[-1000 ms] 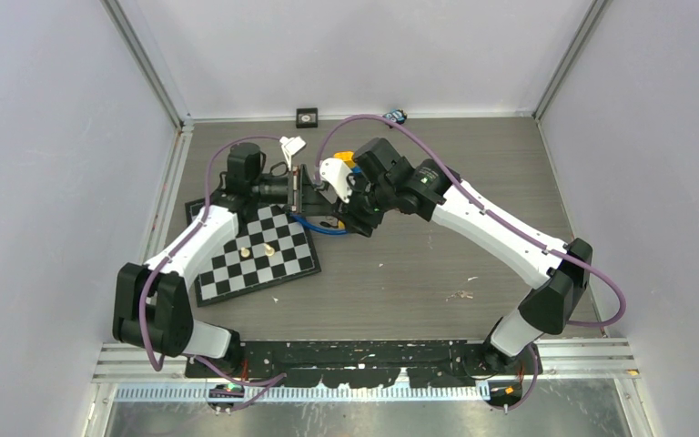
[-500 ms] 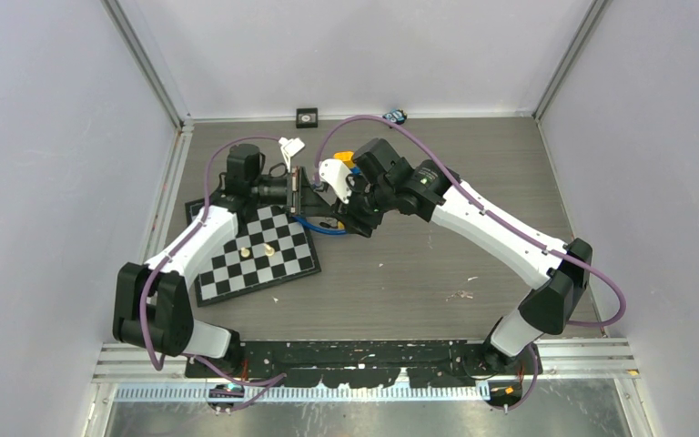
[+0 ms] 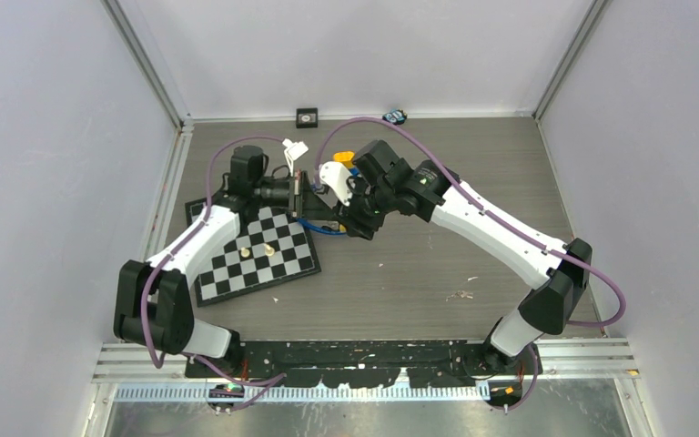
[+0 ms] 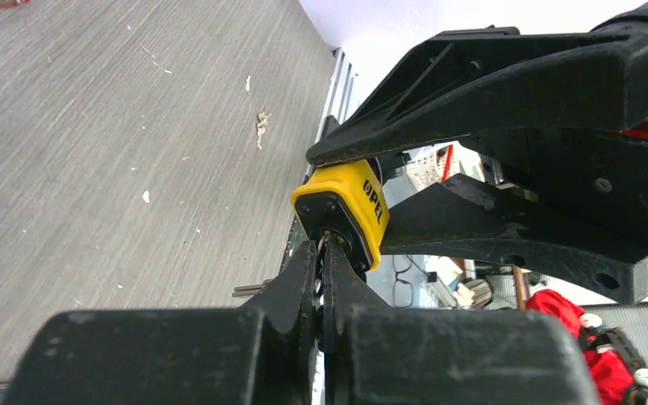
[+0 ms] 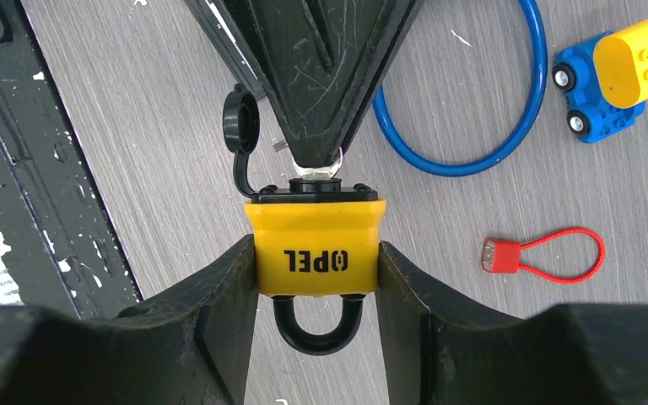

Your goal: Unlock with the key

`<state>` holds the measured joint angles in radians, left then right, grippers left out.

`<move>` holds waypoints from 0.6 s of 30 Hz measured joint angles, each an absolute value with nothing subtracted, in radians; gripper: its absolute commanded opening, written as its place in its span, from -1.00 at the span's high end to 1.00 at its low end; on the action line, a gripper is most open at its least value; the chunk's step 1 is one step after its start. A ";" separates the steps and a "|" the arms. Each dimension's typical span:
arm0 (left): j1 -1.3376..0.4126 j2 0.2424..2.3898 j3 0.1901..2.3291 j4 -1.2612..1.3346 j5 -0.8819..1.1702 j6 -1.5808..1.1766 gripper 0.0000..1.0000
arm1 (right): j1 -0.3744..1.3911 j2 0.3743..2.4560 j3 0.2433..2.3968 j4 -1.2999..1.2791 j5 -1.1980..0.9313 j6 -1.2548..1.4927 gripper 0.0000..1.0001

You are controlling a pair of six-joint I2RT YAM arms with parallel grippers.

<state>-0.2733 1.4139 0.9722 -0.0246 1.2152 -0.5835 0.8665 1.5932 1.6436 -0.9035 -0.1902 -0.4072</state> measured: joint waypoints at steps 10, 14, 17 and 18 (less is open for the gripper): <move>-0.295 1.364 0.958 -0.044 1.218 -0.327 1.00 | 0.852 1.595 1.644 -0.926 -0.241 -0.353 0.99; -0.297 1.339 0.958 -0.054 1.224 -0.212 1.00 | 0.841 1.595 1.637 -0.918 -0.278 -0.315 0.99; -0.298 1.335 0.958 -0.069 1.237 -0.127 1.00 | 0.833 1.595 1.620 -0.904 -0.304 -0.288 0.99; -0.299 1.335 0.958 -0.079 1.243 -0.093 1.00 | 0.830 1.595 1.612 -0.898 -0.313 -0.280 0.99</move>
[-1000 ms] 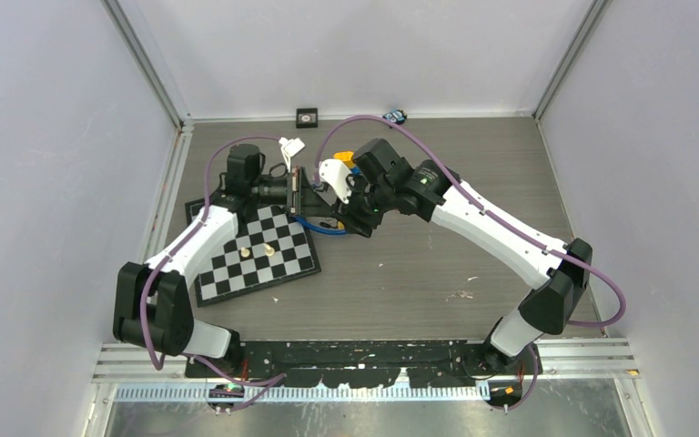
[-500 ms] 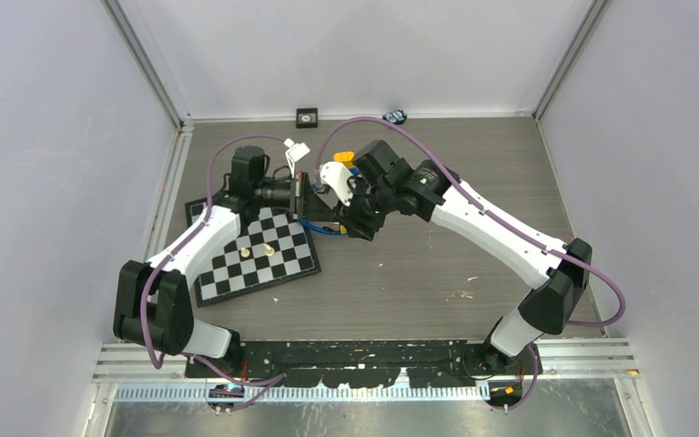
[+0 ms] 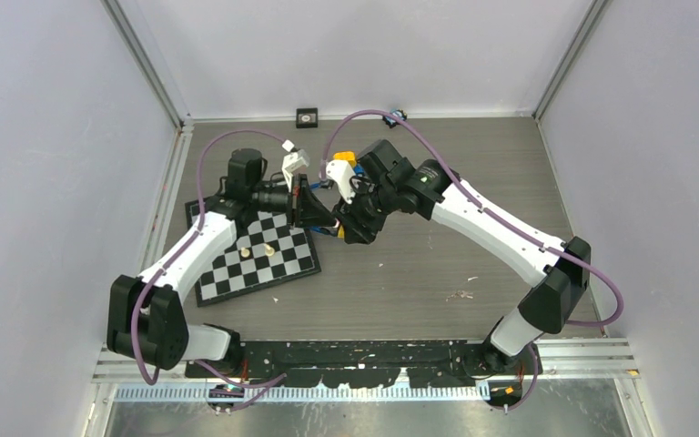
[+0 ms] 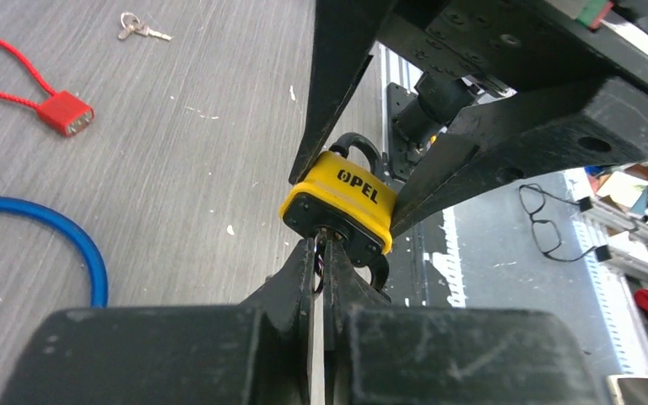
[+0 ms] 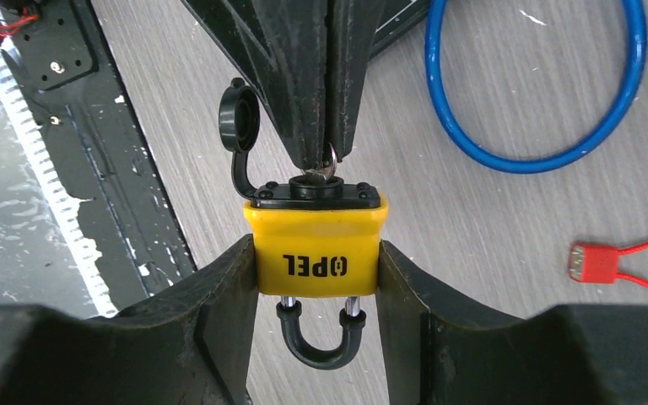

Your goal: Unlock with the key

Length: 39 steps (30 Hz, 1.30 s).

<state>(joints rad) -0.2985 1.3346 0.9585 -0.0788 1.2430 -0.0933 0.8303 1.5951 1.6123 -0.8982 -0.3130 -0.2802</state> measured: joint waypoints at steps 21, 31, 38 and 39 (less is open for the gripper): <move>-0.281 1.344 1.016 -0.125 1.148 -0.305 -0.80 | 0.809 1.598 1.566 -0.834 -0.261 -0.283 0.99; -0.281 1.516 1.061 -0.112 1.145 -0.530 -0.67 | 0.809 1.598 1.566 -0.830 -0.251 -0.286 0.99; -0.304 1.589 1.093 -0.094 1.176 -0.633 -0.63 | 0.809 1.598 1.566 -0.830 -0.236 -0.289 0.99; -0.311 1.598 1.099 -0.094 1.182 -0.643 -0.59 | 0.809 1.598 1.566 -0.828 -0.233 -0.290 0.99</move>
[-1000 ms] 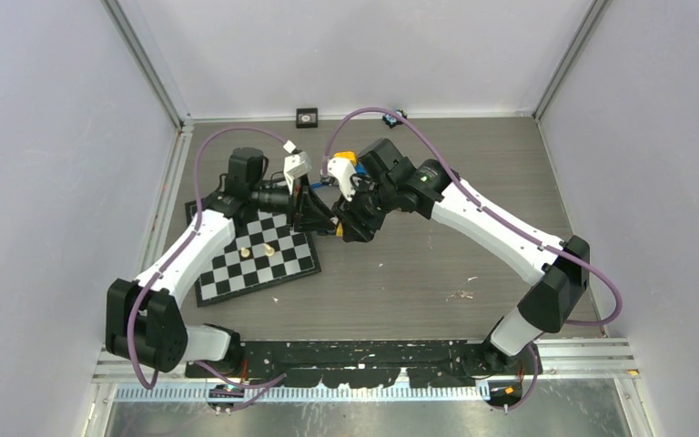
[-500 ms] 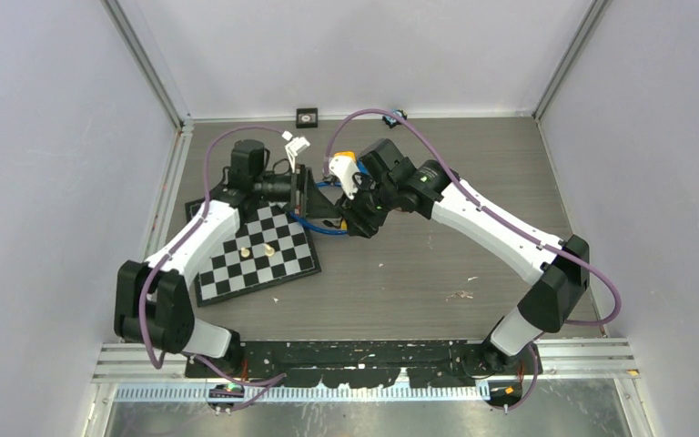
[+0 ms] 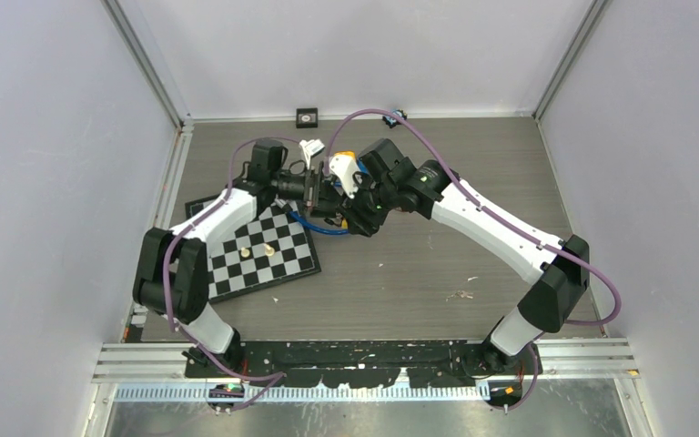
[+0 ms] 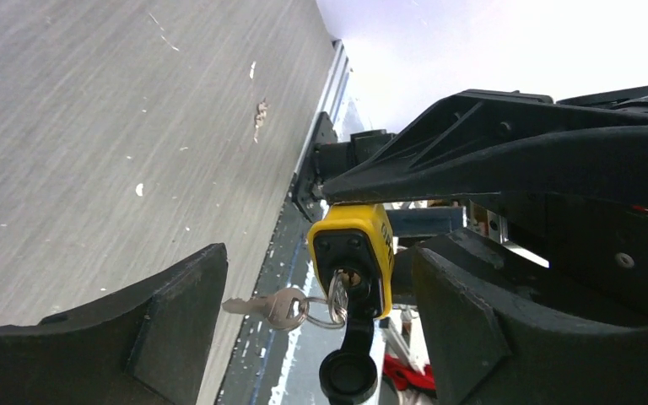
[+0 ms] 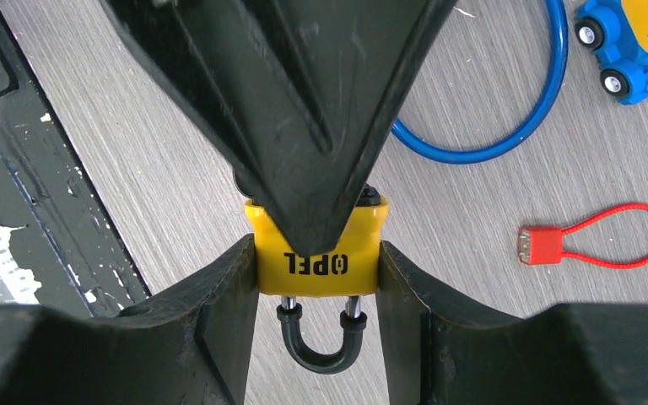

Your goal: Unlock with the key

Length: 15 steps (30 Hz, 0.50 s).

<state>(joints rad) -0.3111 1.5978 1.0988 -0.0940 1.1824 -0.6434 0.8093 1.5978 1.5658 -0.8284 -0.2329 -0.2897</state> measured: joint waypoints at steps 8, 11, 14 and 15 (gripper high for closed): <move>-0.366 1.639 1.101 -0.099 1.215 -0.677 -0.31 | 0.809 1.598 1.566 -0.817 -0.204 -0.290 0.99; -0.374 1.640 1.101 -0.100 1.219 -0.679 -0.07 | 0.810 1.598 1.566 -0.819 -0.199 -0.292 0.99; -0.379 1.640 1.103 -0.097 1.238 -0.688 0.20 | 0.812 1.598 1.566 -0.822 -0.192 -0.294 0.99; -0.382 1.640 1.105 -0.097 1.245 -0.693 0.31 | 0.812 1.598 1.566 -0.825 -0.190 -0.294 0.99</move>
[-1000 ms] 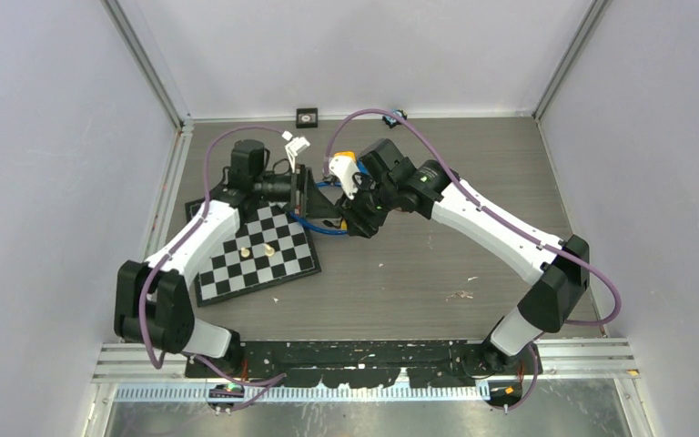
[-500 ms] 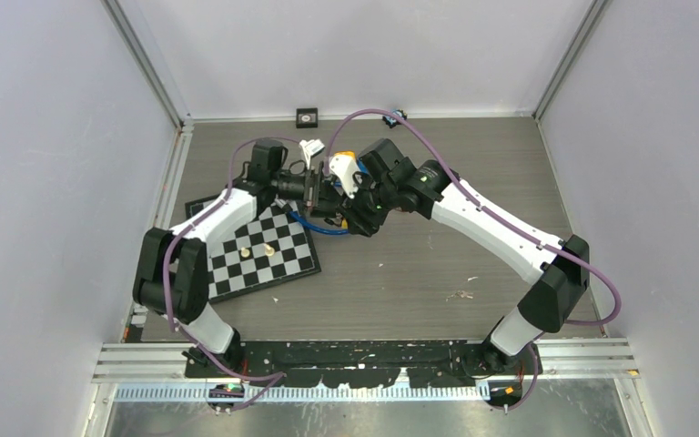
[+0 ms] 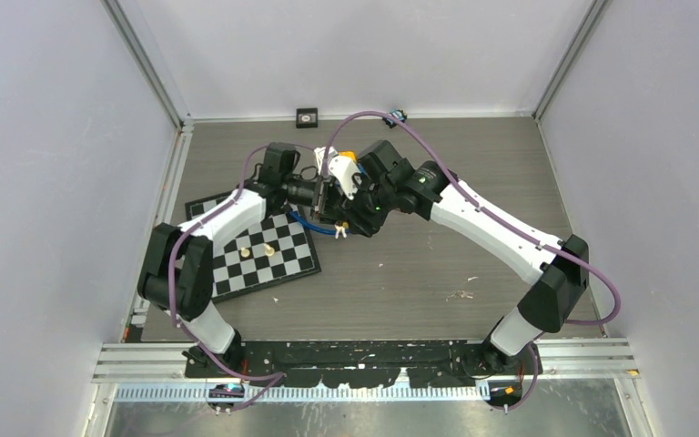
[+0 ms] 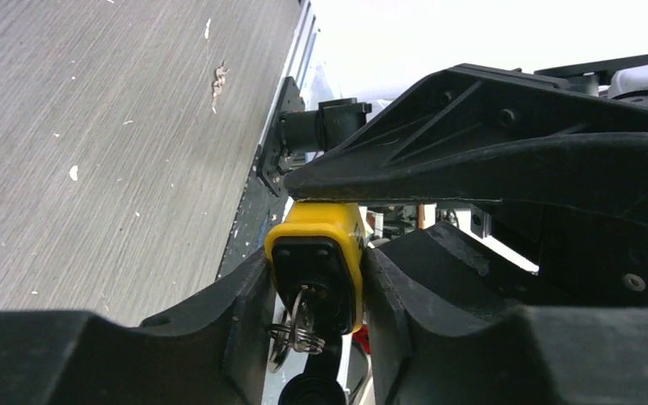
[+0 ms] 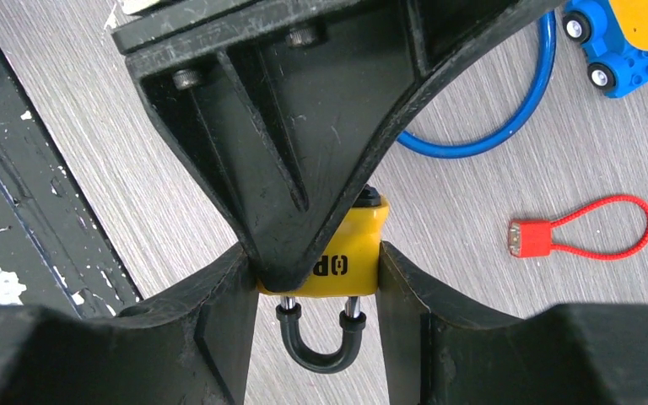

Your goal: Unlock with the key

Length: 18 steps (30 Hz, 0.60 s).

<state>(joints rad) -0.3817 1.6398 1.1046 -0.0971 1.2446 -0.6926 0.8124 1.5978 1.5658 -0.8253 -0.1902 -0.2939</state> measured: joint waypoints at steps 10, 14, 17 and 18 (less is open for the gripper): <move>-0.386 1.640 1.111 -0.109 1.227 -0.697 1.00 | 0.818 1.598 1.549 -0.815 -0.165 -0.312 0.17; -0.386 1.640 1.111 -0.116 1.223 -0.675 1.00 | 0.818 1.597 1.545 -0.813 -0.165 -0.311 -0.45; -0.386 1.640 1.114 -0.150 1.208 -0.619 1.00 | 0.818 1.588 1.542 -0.810 -0.165 -0.307 -0.62; -0.386 1.640 1.118 -0.167 1.204 -0.604 1.00 | 0.818 1.578 1.538 -0.810 -0.164 -0.309 -0.64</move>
